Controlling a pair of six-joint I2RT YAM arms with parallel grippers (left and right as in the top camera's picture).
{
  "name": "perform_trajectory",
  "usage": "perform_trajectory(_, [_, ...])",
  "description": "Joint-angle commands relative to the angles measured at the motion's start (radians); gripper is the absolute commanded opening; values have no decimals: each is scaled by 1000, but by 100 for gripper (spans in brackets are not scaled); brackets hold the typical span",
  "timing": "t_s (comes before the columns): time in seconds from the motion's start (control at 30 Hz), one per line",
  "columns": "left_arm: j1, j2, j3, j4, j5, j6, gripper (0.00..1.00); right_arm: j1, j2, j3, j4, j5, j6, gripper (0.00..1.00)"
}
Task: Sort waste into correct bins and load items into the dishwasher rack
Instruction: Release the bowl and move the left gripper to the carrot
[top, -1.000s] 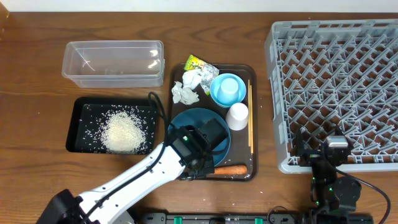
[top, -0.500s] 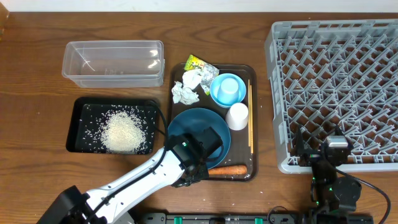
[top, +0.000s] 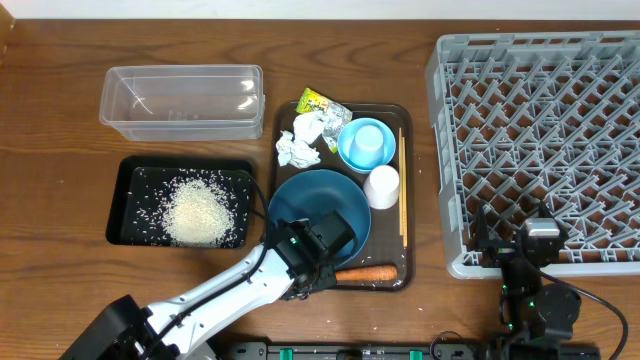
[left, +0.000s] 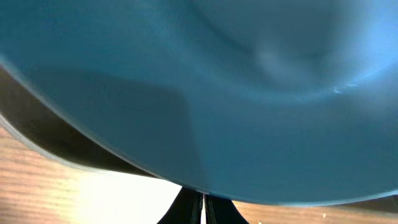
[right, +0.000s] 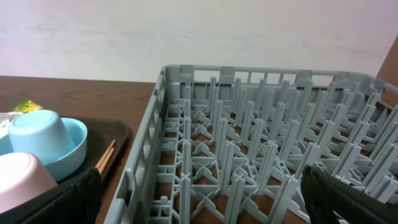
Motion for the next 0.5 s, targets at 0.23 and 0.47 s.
perform_trajectory(0.23, [-2,10,-5,220,-101,113,6,-10,-5,-3,-1,3,14,99])
perform_trajectory(0.47, [-3,-7,12,189,-27,113,10,-10,-5,-3,-1,3,14,99])
